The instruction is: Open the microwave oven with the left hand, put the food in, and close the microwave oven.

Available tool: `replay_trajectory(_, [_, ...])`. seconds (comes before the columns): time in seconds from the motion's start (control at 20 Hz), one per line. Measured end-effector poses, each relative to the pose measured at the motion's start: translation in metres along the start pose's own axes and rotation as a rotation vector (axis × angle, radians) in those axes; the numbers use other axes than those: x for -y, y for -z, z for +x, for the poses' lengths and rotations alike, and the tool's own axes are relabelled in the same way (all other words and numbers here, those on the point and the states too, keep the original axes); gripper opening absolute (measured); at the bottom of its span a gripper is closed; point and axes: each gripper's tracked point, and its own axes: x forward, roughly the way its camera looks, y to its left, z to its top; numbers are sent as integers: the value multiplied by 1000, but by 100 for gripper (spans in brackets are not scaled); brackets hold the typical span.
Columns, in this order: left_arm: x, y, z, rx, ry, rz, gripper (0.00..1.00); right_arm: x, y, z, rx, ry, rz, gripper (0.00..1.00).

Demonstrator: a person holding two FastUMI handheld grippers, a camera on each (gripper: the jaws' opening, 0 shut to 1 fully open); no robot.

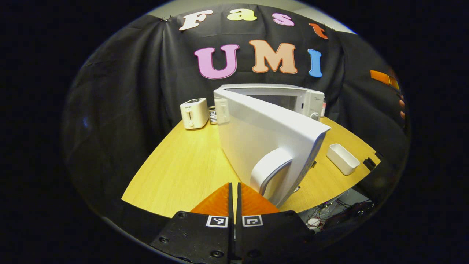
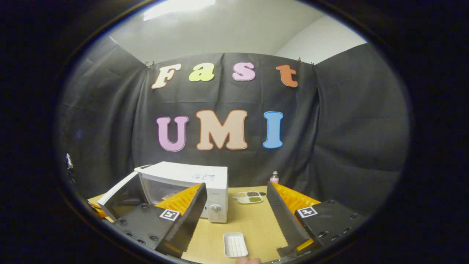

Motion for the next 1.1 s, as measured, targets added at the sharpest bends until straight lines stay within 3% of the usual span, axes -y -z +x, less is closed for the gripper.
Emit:
replay_trajectory(0.6, [60, -23, 29, 19, 147, 114, 0, 5, -8, -12, 2, 2, 4, 92])
replay_trajectory(1.1, [85, -48, 57, 31, 204, 175, 0, 23, -15, -24, 4, 29, 22, 92])
